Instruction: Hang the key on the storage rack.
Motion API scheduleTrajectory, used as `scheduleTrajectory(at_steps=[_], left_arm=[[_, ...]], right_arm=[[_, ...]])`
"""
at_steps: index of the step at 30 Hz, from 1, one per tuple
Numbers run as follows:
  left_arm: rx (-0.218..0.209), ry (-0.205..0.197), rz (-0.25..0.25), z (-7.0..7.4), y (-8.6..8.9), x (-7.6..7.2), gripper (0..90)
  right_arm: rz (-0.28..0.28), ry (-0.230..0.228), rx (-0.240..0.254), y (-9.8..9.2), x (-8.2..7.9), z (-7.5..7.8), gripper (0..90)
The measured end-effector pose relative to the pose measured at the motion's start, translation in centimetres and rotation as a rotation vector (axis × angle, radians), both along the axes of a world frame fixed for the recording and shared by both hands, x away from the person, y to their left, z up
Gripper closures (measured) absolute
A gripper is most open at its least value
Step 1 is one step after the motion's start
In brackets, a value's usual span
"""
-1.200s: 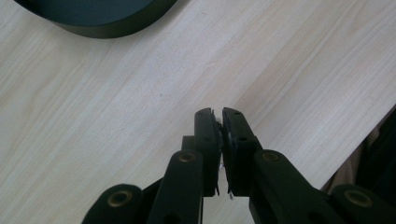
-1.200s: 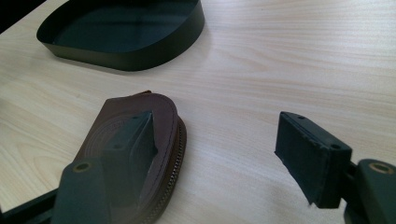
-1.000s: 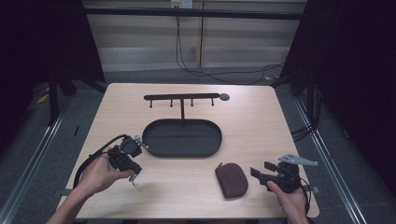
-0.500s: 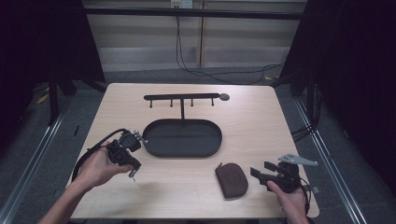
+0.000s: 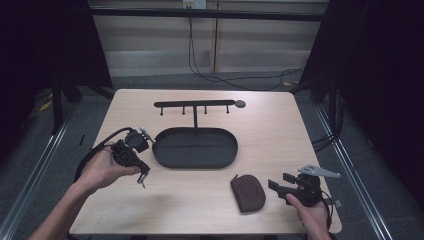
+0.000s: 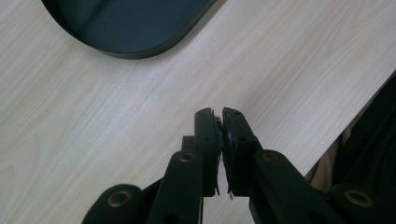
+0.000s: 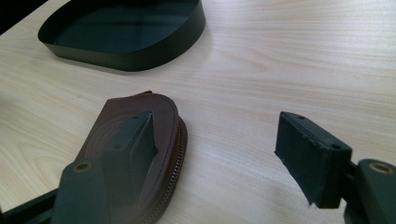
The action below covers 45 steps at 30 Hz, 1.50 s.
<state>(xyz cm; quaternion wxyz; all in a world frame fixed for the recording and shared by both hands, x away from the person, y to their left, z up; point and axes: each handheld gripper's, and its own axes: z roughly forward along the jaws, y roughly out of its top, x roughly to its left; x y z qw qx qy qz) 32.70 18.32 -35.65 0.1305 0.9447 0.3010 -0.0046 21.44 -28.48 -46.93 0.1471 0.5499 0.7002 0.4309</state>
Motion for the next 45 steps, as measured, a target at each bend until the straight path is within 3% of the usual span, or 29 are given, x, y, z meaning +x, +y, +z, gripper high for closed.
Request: scheduleTrajectory(at_steps=[4, 24, 31, 45], left_arm=[[0.018, 0.001, 0.008, 0.7, -0.1, 0.5, 85.6], [0.012, -0.011, 0.016, 5.0, -0.8, 2.7, 85.6], [0.014, -0.012, 0.021, 5.8, -1.2, 3.4, 85.6], [0.004, 0.002, 0.063, 7.2, -2.1, 6.5, 85.6]], right_arm=[[0.0, 0.001, 0.0, 0.0, 0.0, 0.0, 29.0], [0.004, 0.001, 0.003, 0.0, 0.0, 0.0, 29.0], [0.004, 0.003, 0.005, 0.0, 0.0, 0.0, 29.1], [0.007, 0.001, 0.01, -0.1, 0.0, -0.1, 29.0]])
